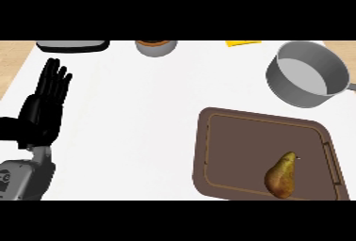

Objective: Pick the pear from the tray and place it in the pot

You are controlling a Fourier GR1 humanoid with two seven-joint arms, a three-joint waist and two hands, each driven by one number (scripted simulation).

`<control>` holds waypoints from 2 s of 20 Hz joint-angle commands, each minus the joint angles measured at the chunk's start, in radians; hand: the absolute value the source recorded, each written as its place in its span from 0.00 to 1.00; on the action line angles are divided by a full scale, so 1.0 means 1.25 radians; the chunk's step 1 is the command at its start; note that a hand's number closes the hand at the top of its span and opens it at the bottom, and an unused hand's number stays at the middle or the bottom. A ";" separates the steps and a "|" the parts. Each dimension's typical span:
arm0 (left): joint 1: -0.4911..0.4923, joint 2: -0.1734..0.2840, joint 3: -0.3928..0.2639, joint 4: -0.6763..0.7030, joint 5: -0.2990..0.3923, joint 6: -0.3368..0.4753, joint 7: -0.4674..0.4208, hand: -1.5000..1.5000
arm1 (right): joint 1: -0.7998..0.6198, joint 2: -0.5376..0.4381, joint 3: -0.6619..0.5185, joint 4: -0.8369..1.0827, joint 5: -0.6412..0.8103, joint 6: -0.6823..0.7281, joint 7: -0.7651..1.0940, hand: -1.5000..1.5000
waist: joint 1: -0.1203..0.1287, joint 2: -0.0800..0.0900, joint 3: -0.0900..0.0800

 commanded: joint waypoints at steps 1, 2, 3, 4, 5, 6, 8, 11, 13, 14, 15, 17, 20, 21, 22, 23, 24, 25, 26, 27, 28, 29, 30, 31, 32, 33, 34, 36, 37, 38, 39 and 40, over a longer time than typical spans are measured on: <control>-0.030 -0.019 -0.015 -0.002 -0.021 0.013 0.021 0.50 | 0.017 -0.015 0.014 -0.119 0.046 0.012 0.110 0.00 | 0.003 0.001 0.000; -0.030 -0.008 -0.003 -0.017 -0.004 -0.003 0.044 0.50 | 0.028 -0.003 0.001 -0.172 0.028 0.010 0.174 0.00 | 0.002 0.000 0.000; -0.029 -0.023 0.004 0.030 -0.015 -0.006 -0.008 0.50 | -0.019 0.004 0.032 -0.173 0.041 0.008 0.224 0.00 | 0.011 0.004 0.000; -0.053 -0.029 0.007 0.065 -0.022 -0.010 -0.018 0.50 | 0.007 -0.006 -0.001 -0.184 0.031 0.043 0.224 0.00 | 0.003 0.003 0.000; -0.057 -0.008 0.024 0.034 -0.007 -0.014 0.015 0.50 | 0.000 0.015 0.053 -0.187 0.076 0.023 0.248 0.00 | 0.011 0.003 0.000; -0.057 -0.028 0.005 0.033 -0.026 0.001 0.012 0.50 | 0.007 -0.004 0.021 -0.235 0.031 0.060 0.304 0.00 | 0.005 0.002 0.000; -0.029 -0.010 0.023 0.018 -0.011 -0.035 0.002 0.50 | -0.039 0.048 0.095 -0.222 0.081 0.042 0.353 0.00 | 0.020 0.004 0.001; -0.033 -0.039 0.019 0.053 -0.030 -0.032 -0.034 0.50 | -0.085 0.065 0.105 -0.246 0.061 0.078 0.466 0.00 | 0.021 0.005 0.000; -0.023 -0.076 -0.015 0.030 -0.065 0.002 -0.017 0.50 | -0.070 0.114 0.126 -0.198 0.122 0.086 0.407 0.00 | 0.016 0.004 0.001; -0.007 -0.036 0.011 -0.007 -0.040 -0.032 0.011 0.50 | -0.076 0.153 0.172 -0.240 0.159 0.058 0.448 0.00 | 0.020 0.004 0.001; -0.078 -0.073 0.006 0.056 -0.075 0.012 0.006 0.50 | -0.056 0.134 0.113 -0.269 0.125 0.106 0.451 0.00 | 0.009 0.003 0.001; -0.064 -0.050 0.048 0.070 -0.033 -0.049 -0.008 0.50 | -0.076 0.163 0.133 -0.233 0.163 0.127 0.444 0.00 | 0.011 0.004 0.001; -0.006 -0.069 0.034 0.018 -0.053 -0.040 -0.018 0.50 | -0.086 0.245 0.190 -0.300 0.239 0.081 0.508 0.00 | 0.014 0.003 0.001; -0.027 -0.070 0.021 -0.016 -0.058 -0.028 0.046 0.50 | -0.079 0.242 0.171 -0.219 0.258 0.109 0.407 0.00 | 0.014 0.003 0.001; -0.097 -0.027 0.081 0.058 -0.032 -0.067 0.033 0.50 | -0.105 0.257 0.168 -0.225 0.257 0.099 0.424 0.00 | 0.012 0.004 0.001; -0.081 -0.038 0.062 0.009 -0.051 -0.043 0.070 0.50 | -0.077 0.266 0.169 -0.226 0.295 0.096 0.392 0.00 | 0.012 0.003 0.001; -0.075 -0.003 0.103 0.054 -0.022 -0.092 0.037 0.50 | -0.047 0.280 0.165 -0.213 0.318 0.062 0.349 0.00 | 0.010 0.003 0.001; -0.056 -0.044 0.048 -0.029 -0.063 -0.038 0.100 0.50 | -0.069 0.291 0.154 -0.239 0.308 0.092 0.382 0.00 | 0.013 0.002 0.001; -0.060 -0.057 0.075 0.079 -0.050 -0.089 -0.012 0.50 | -0.076 0.305 0.152 -0.214 0.322 0.098 0.356 0.00 | 0.011 0.004 0.001; -0.035 -0.073 0.046 0.004 -0.075 -0.050 0.024 0.50 | -0.137 0.335 0.169 -0.240 0.305 0.103 0.452 0.00 | 0.016 0.003 0.001; -0.023 -0.069 0.044 -0.047 -0.080 -0.043 0.072 0.50 | -0.141 0.324 0.146 -0.204 0.321 0.133 0.409 0.00 | 0.017 0.003 0.001; -0.028 -0.110 0.035 0.034 -0.093 -0.040 -0.005 0.50 | -0.097 0.337 0.158 -0.257 0.343 0.120 0.432 0.00 | 0.012 0.003 0.001; -0.017 -0.088 0.055 0.032 -0.085 -0.060 -0.001 0.50 | -0.117 0.362 0.192 -0.224 0.388 0.109 0.447 0.00 | 0.015 0.004 0.001; -0.052 -0.060 0.077 0.036 -0.077 -0.073 0.024 0.50 | -0.111 0.346 0.171 -0.246 0.384 0.130 0.474 0.00 | 0.013 0.003 0.001; -0.027 -0.078 0.054 0.016 -0.089 -0.066 0.015 0.50 | -0.090 0.350 0.183 -0.208 0.436 0.101 0.433 0.00 | 0.013 0.003 0.001; -0.016 -0.107 0.033 -0.008 -0.101 -0.045 0.025 0.50 | -0.124 0.369 0.197 -0.168 0.456 0.097 0.433 0.00 | 0.016 0.004 0.001; -0.039 -0.056 0.086 -0.002 -0.067 -0.087 0.046 0.50 | -0.095 0.394 0.213 -0.205 0.471 0.093 0.456 0.00 | 0.014 0.003 0.001; -0.052 -0.054 0.085 -0.042 -0.074 -0.075 0.099 0.50 | -0.119 0.400 0.188 -0.179 0.463 0.128 0.462 0.00 | 0.015 0.003 0.001; -0.018 -0.102 0.068 -0.018 -0.099 -0.063 0.030 0.50 | -0.144 0.427 0.190 -0.182 0.471 0.147 0.478 0.00 | 0.015 0.003 0.001; -0.062 -0.102 0.061 0.014 -0.118 -0.054 0.054 0.50 | -0.107 0.434 0.179 -0.184 0.483 0.127 0.437 0.00 | 0.012 0.003 0.001; -0.015 -0.080 0.079 -0.044 -0.095 -0.077 0.070 0.50 | -0.146 0.470 0.217 -0.166 0.525 0.105 0.472 0.00 | 0.016 0.003 0.001; -0.087 -0.093 0.077 0.048 -0.118 -0.063 0.046 0.50 | -0.196 0.438 0.179 -0.069 0.508 0.117 0.386 0.00 | 0.015 0.005 0.001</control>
